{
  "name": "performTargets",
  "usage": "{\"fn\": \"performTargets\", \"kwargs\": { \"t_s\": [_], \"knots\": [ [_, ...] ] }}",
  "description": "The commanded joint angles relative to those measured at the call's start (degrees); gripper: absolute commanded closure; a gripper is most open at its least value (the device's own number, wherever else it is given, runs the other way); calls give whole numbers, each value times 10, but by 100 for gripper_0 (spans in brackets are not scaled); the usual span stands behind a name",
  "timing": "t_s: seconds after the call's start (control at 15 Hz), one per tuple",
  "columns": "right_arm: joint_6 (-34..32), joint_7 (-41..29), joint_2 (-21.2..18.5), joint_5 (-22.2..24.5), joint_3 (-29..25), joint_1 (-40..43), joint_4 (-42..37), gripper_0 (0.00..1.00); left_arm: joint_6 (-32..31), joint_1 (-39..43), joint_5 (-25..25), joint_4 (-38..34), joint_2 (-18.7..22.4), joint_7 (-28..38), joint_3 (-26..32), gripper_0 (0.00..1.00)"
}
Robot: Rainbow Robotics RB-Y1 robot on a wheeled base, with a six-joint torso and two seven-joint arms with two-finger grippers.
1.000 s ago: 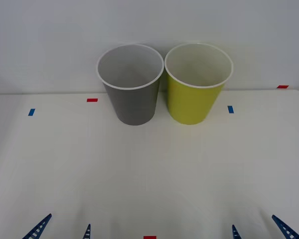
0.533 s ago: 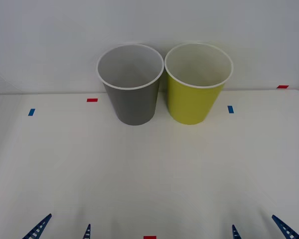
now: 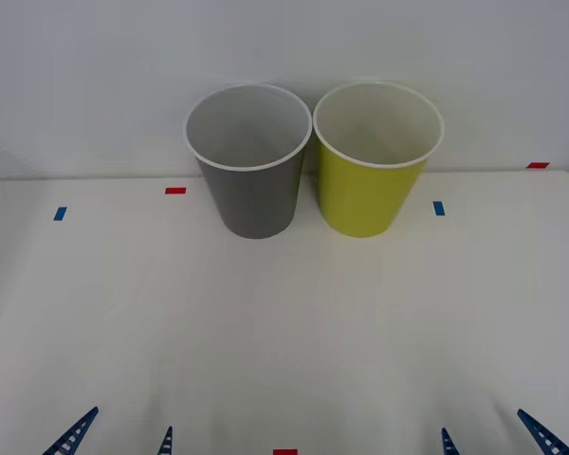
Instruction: Put cans in the gray bin and PET bottles in the light green bin.
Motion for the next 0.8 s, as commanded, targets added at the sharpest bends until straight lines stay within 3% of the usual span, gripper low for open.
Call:
{"fn": "performTargets", "kwargs": {
  "t_s": [0.07,0.8],
  "knots": [
    [0,0,0,0,0,0,0,0,0,0,0,0,0,0,0,0],
    [0,0,0,0,0,0,0,0,0,0,0,0,0,0,0,0]
  ]
}}
